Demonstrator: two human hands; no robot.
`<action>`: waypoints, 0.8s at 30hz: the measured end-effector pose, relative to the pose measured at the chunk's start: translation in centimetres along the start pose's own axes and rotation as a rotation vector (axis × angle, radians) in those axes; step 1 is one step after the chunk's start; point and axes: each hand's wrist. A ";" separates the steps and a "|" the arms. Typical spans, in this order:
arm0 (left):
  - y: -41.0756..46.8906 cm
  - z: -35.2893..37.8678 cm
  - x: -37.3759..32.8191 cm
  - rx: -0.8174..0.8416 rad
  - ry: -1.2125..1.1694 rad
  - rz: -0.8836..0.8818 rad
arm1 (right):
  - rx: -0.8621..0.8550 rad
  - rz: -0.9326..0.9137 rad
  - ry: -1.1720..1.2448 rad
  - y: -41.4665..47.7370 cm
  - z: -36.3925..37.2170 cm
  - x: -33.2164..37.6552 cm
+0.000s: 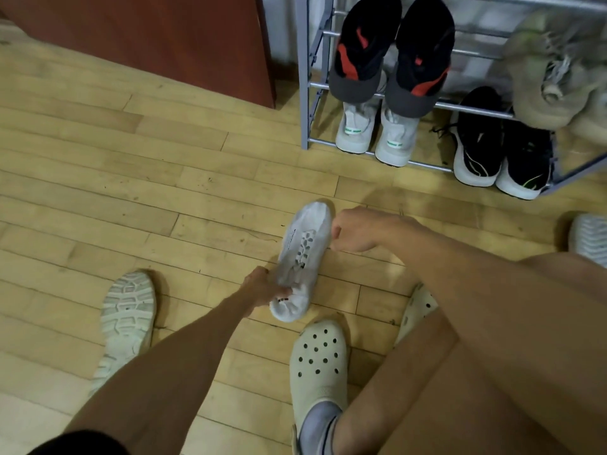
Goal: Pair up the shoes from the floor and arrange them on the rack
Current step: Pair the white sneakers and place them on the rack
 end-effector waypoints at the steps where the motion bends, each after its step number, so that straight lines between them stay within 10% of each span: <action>1: -0.3 0.0 -0.1 0.074 -0.062 -0.010 | -0.003 0.010 0.001 0.0 0.0 0.0; 12: -8.9 -6.4 -5.4 0.086 -0.488 0.255 | -0.135 0.032 0.279 -6.2 -2.6 1.3; 24: -25.6 -12.2 -18.8 -0.096 -0.360 0.765 | -0.615 -0.169 0.882 -23.2 -10.5 0.5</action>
Point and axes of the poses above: each hand's wrist, its own y-axis towards the middle knuckle, its own z-axis out of the palm, x = y × z, and after that the axes turned 5 degrees about -x, right-handed
